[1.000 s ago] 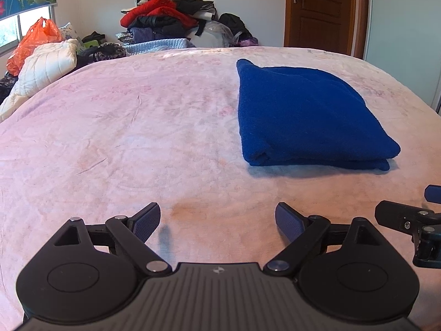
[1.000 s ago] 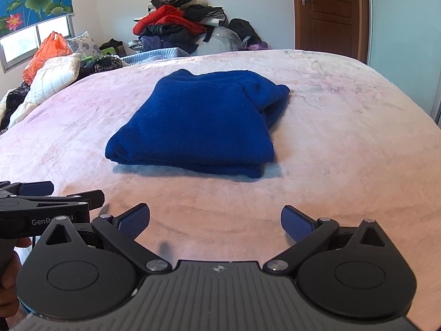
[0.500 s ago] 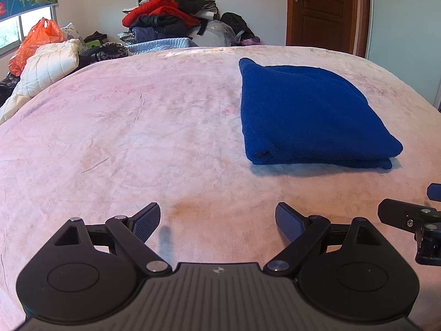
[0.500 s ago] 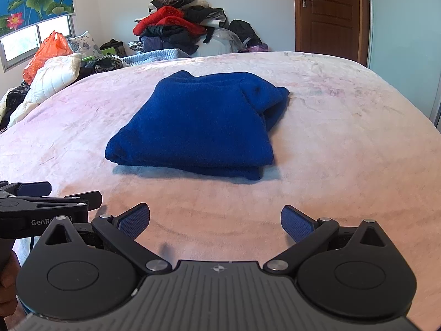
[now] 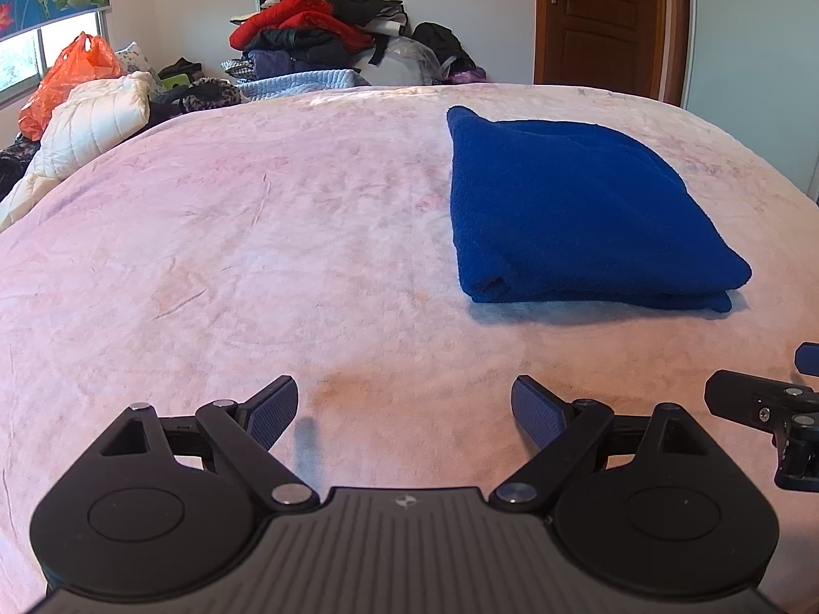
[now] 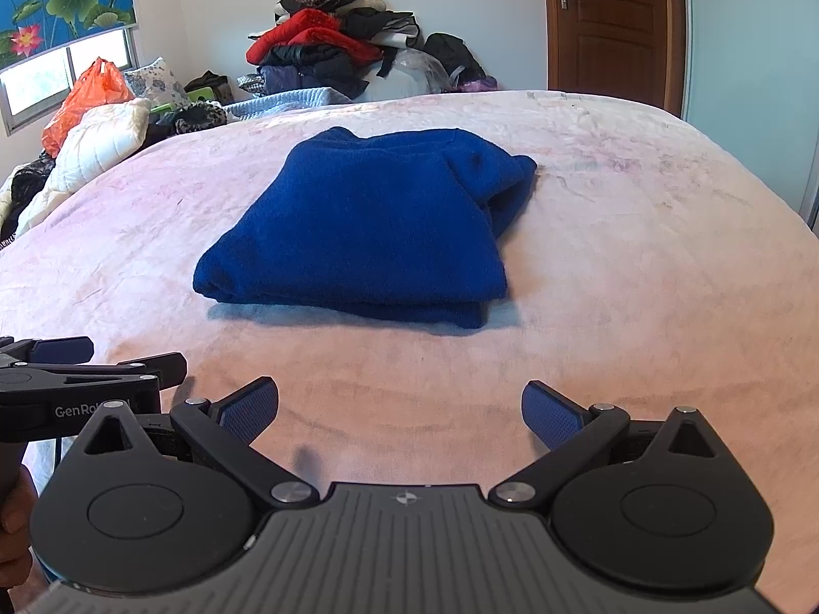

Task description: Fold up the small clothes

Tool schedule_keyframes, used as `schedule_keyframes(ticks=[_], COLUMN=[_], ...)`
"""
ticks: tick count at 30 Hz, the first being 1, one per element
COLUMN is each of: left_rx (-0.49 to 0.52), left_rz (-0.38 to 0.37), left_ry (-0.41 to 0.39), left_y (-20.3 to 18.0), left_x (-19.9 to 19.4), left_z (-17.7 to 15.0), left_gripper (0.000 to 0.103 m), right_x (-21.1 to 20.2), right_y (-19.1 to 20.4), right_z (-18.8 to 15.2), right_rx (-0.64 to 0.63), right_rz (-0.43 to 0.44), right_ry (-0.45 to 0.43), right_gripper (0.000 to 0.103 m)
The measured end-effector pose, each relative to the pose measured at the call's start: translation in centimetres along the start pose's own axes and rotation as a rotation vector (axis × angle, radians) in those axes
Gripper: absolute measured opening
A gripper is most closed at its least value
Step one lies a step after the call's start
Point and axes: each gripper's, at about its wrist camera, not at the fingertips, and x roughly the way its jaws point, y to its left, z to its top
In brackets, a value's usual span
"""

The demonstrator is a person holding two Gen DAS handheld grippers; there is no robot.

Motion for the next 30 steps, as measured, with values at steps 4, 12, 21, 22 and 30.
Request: schedule_keyframes(ticks=[4,12,21,22,30], left_rx=[0.001,-0.001,-0.002,-0.003,0.008], left_rz=[0.003,0.005,0.004,0.004,0.012], left_ry=[0.001,0.003,0.003,0.002,0.001], left_y=[-0.09,-0.08,-0.06,-0.04,-0.10], left_x=[0.06,0.12,0.12,0.12,0.13], left_z=[0.02,-0.03,-0.03,-0.07,-0.14], left_gripper=[0.091,0.091,0.091,0.091,0.091], right_x=[-0.01,0.00,0.00,-0.01,0.11], right_y=[0.01,0.00,0.00,0.00,-0.01], right_z=[-0.03,-0.01,0.01,0.01,-0.15], right_rx=[0.001,0.001,0.001,0.001,-0.002], right_rz=[0.001,0.001,0.001,0.001,0.004], right_ry=[0.001,0.000,0.001,0.001,0.000], right_gripper=[0.102,0.102,0.102,0.102,0.102])
